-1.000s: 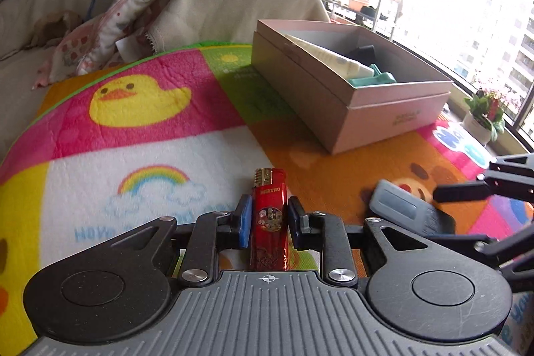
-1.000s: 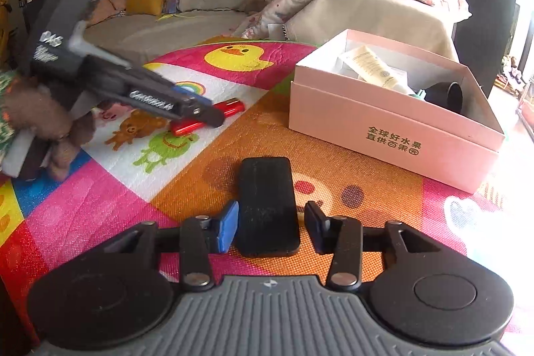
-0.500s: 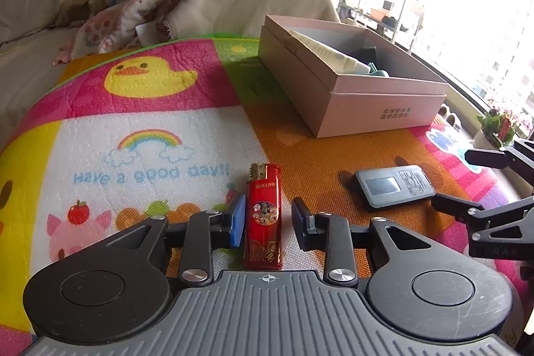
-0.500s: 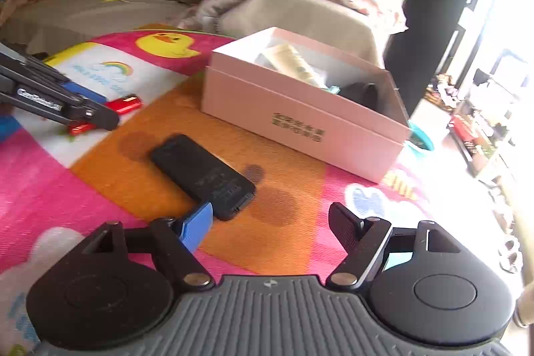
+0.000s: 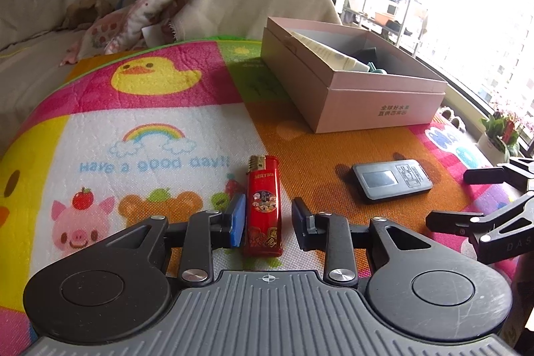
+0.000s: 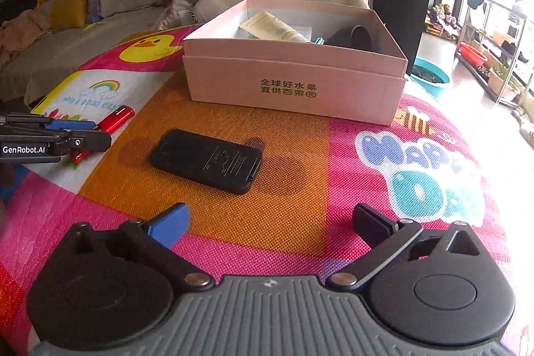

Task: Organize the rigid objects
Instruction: 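Grasp the black phone with the right tool while the left holds the lighter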

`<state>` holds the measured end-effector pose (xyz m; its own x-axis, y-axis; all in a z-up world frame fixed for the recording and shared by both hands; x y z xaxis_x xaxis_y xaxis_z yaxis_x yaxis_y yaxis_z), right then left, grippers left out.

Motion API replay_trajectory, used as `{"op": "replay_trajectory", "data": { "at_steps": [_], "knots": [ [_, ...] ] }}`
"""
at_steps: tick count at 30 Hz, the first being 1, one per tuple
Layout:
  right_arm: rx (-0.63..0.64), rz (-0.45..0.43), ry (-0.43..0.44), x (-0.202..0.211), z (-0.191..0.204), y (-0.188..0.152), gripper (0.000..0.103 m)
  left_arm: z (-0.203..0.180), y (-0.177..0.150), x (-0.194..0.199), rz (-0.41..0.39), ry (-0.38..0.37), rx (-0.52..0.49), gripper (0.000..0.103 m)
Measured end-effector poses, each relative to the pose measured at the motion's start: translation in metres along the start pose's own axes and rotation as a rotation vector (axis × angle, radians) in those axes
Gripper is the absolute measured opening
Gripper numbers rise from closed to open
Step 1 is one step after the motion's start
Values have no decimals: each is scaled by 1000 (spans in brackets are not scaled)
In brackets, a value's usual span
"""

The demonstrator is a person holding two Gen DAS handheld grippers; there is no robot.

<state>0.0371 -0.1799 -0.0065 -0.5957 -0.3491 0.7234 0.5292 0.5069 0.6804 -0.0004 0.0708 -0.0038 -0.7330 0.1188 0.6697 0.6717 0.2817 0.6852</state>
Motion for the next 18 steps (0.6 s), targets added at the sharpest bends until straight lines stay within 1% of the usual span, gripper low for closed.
{"op": "replay_trajectory", "data": {
  "at_steps": [3,4,6,7,8,9,13,16,18],
  "knots": [
    [45,4,31,-2,-2,4,103,0,-4,4,1,-11,-17,33],
    [43,1,19,-3,-4,5,102,1,-5,5,-3,-16,-18,33],
    [51,-12,-96,-4,-8,7,102,2,-8,7,-12,-24,-17,32],
    [61,-19,-160,-4,-8,8,100,3,-9,8,-17,-27,-14,32],
    [63,-22,-200,-3,-7,9,97,3,-10,8,-21,-29,-8,32],
    [60,-26,-212,-1,-6,10,93,3,-11,8,-25,-29,-4,32],
    [63,-88,-122,11,16,17,93,3,-12,9,-36,-28,1,32],
    [120,-116,-107,9,42,26,93,6,-11,9,-37,-41,17,32],
    [129,-116,-104,2,53,34,93,8,-11,10,-38,-50,30,32]
  ]
}}
Point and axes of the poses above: each gripper's, at about its wrist camera, not at the fingertips, and x roughly against the way its jaws point, z to its left, y to its top, the point moved 2 cm from there along -x, roughly the way its jaws point, and after that the axes turned 13 degrees about x, right-handed, at the moved point
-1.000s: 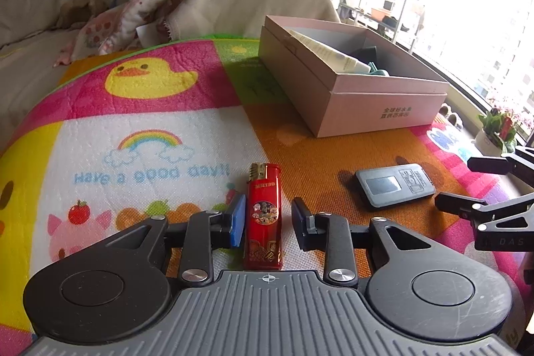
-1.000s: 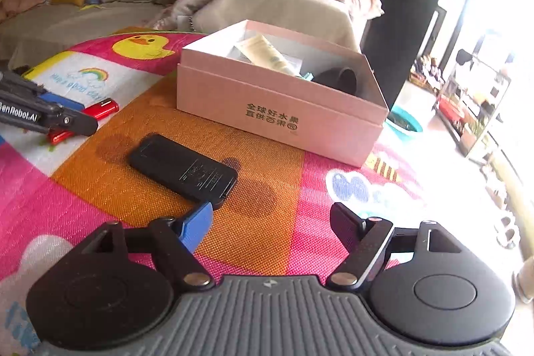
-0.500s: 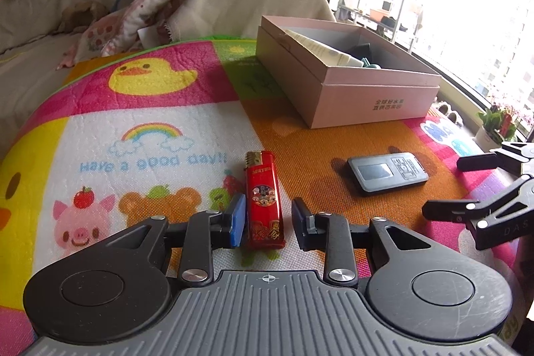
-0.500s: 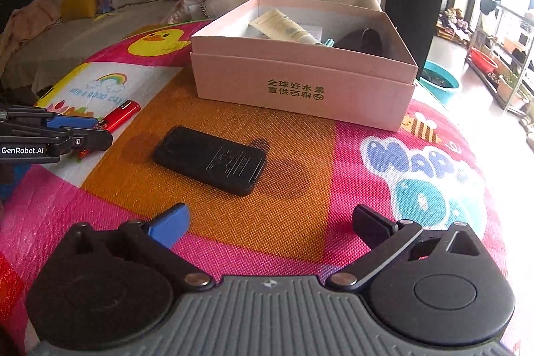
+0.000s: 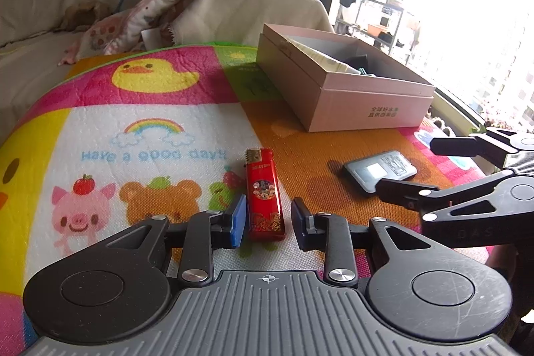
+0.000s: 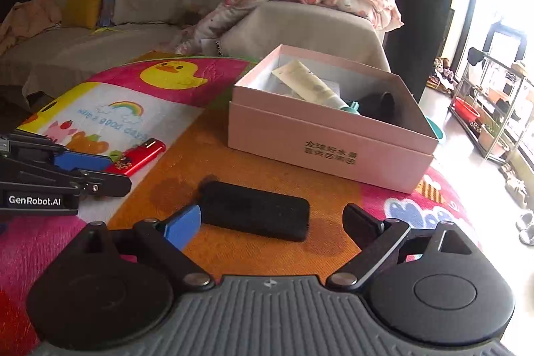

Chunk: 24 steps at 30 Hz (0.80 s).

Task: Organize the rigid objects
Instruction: 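Grasp the black phone with the right tool while the left holds the lighter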

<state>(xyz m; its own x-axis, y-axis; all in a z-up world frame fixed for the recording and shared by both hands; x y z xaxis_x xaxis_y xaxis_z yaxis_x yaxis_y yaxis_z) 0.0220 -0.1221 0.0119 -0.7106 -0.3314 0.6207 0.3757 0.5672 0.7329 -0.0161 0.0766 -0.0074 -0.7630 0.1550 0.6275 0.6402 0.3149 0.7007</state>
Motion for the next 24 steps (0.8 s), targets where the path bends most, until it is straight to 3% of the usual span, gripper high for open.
{"op": "replay_trajectory", "data": {
  "at_steps": [7,12,19,21,24],
  "knots": [
    [-1,79,-25,-30,7,12,94,2,3,1,19,-12,12,31],
    [-62,89,2,-33,-2,6,94,-2,17,-10,55,31,23,27],
    [-145,92,69,-35,-14,-2,98,-21,4,-17,-27,95,-125,30],
    [-144,85,71,-35,-14,-2,98,-21,5,-17,-22,97,-122,30],
    [-126,63,74,-32,-12,-1,87,-18,6,-17,-31,92,-99,27]
  ]
}}
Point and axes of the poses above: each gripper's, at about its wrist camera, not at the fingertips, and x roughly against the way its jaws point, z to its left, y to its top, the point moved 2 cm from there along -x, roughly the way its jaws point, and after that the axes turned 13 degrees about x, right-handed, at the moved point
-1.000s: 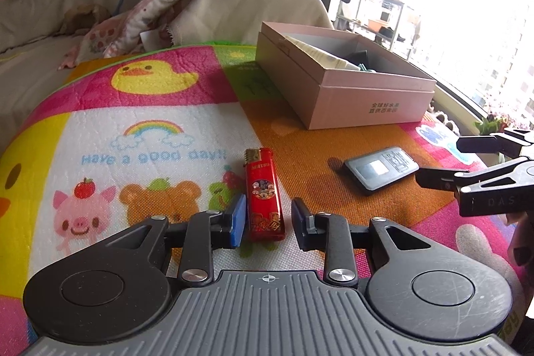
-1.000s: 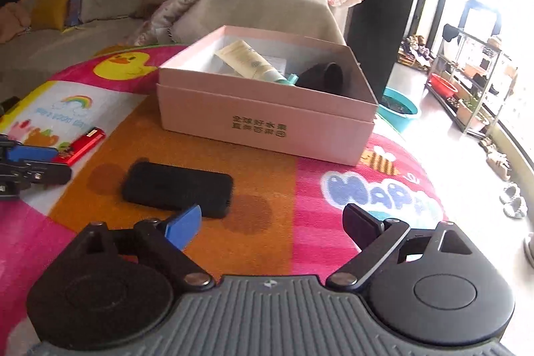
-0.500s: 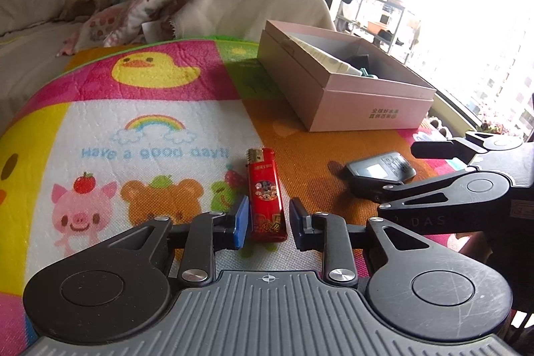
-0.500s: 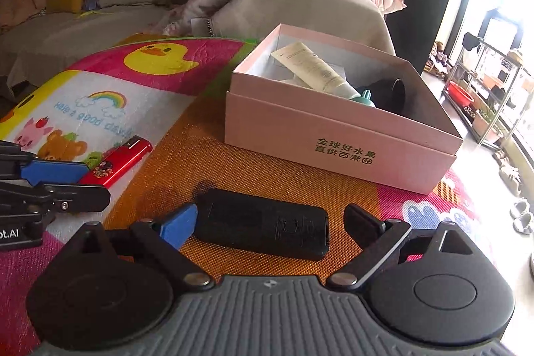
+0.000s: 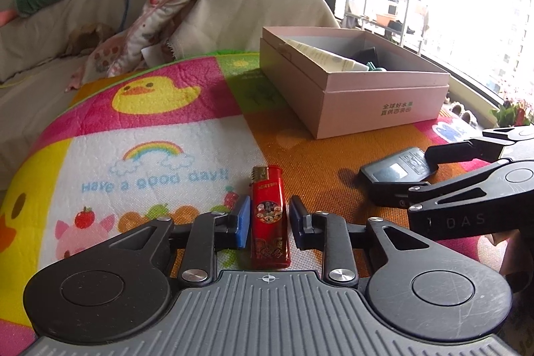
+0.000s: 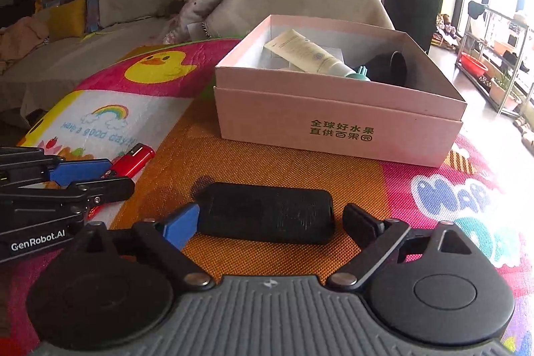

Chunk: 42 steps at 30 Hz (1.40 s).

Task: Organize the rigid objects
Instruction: 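Grasp the black phone with the right tool while the left holds the lighter, then carry the lighter and black phone over the pink box and open both tools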

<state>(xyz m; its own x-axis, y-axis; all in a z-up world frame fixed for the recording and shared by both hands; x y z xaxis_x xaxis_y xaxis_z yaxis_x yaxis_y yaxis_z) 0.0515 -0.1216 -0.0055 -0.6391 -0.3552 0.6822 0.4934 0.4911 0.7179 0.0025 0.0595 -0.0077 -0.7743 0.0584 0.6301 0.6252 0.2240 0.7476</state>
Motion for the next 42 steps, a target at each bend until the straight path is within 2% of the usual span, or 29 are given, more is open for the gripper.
{"op": "replay_trajectory", "data": {
  "at_steps": [5,12,15,19,22,25,27,29,31,36,38,39,41,42],
  "knots": [
    [20,7,27,9,-1,-4,87,2,-2,5,10,-32,2,26],
    [41,-37,8,51,-20,-20,86,-27,-21,34,102,-143,-107,26],
    [42,-79,-23,74,-33,-19,86,-40,-20,49,97,-179,-160,26],
    [57,-182,-75,106,-50,-2,86,-58,14,67,11,-216,-216,26],
    [67,-290,-134,128,-66,25,86,-70,65,81,-115,-243,-211,26],
    [83,-382,-208,141,-78,53,87,-80,123,82,-227,-288,-155,26],
    [98,-411,-234,139,-84,69,87,-86,159,65,-242,-319,-103,26],
    [97,-407,-250,126,-89,85,87,-89,186,36,-214,-358,-50,26],
    [91,-380,-247,105,-93,94,87,-90,202,0,-177,-353,-15,26],
    [24,-258,-200,41,-98,100,86,-89,203,-84,-42,-345,83,26],
    [-17,-240,-149,20,-99,98,87,-91,200,-106,4,-353,102,27],
    [-38,-243,-114,12,-99,96,87,-91,198,-118,36,-333,99,27],
    [-38,-206,-69,-6,-96,92,87,-87,195,-124,13,-278,89,27],
    [-30,-192,-78,-11,-93,91,86,-83,195,-123,-10,-259,86,27]
  ]
}}
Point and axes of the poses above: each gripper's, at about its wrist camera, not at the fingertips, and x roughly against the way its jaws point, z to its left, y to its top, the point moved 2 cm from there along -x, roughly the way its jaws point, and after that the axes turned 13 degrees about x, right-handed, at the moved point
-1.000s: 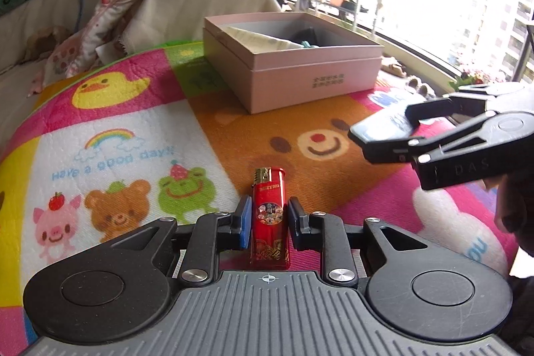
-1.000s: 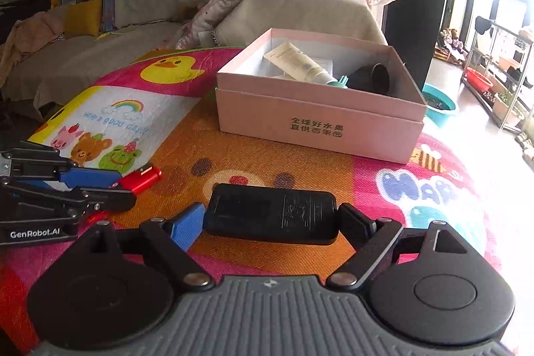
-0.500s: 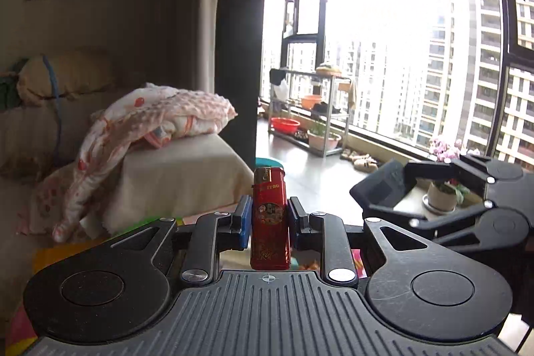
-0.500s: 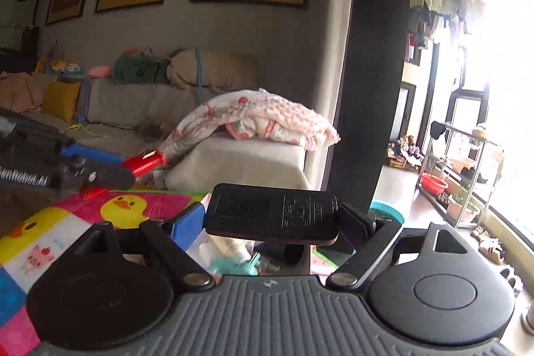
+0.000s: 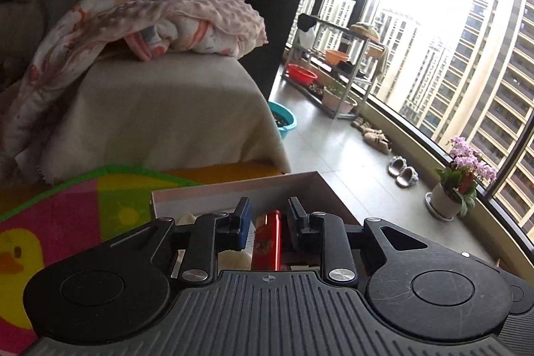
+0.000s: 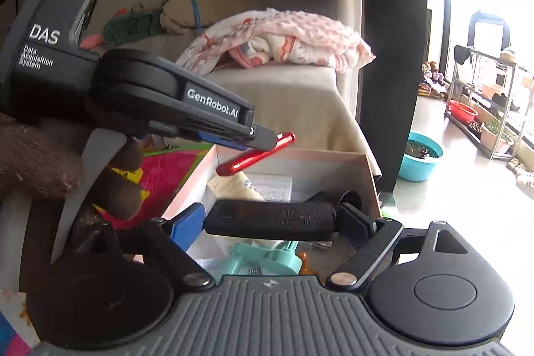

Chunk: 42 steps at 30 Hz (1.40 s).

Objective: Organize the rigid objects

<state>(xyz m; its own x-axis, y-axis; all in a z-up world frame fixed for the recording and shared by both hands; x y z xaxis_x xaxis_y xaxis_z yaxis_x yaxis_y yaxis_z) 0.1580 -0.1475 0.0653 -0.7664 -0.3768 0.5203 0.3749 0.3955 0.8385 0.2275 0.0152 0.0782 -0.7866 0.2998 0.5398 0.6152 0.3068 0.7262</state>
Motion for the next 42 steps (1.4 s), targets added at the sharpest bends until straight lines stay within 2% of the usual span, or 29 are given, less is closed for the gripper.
{"op": "replay_trajectory", "data": {
  "at_steps": [4,6,9,11,16,19,21,22,27,29,32,42],
  "knots": [
    [10,-28,-89,9,8,-12,86,15,-6,35,-92,68,-27,27],
    [-17,-17,-91,19,11,-19,86,22,-22,64,-113,106,-33,27],
    [-25,27,-50,33,24,-36,86,31,-64,104,-94,150,-54,27],
    [-15,64,-33,41,37,-52,86,34,-100,122,-53,191,-73,27],
    [-44,172,-14,52,54,-86,86,39,-177,141,3,325,-59,27],
    [-84,228,-6,56,55,-103,87,40,-201,143,14,361,-50,27],
    [-66,243,-7,54,56,-112,90,34,-205,143,-18,381,-85,27],
    [-48,232,-21,54,56,-115,95,33,-204,142,-17,383,-83,27],
    [-97,247,-70,49,47,-118,103,30,-204,133,-41,341,-56,27],
    [-61,221,-71,47,48,-118,103,28,-203,128,-46,319,-39,30],
    [-83,199,-79,43,45,-119,103,21,-203,122,-49,322,-56,33],
    [-84,187,-87,37,44,-116,103,15,-205,119,-67,350,-22,33]
  ]
}}
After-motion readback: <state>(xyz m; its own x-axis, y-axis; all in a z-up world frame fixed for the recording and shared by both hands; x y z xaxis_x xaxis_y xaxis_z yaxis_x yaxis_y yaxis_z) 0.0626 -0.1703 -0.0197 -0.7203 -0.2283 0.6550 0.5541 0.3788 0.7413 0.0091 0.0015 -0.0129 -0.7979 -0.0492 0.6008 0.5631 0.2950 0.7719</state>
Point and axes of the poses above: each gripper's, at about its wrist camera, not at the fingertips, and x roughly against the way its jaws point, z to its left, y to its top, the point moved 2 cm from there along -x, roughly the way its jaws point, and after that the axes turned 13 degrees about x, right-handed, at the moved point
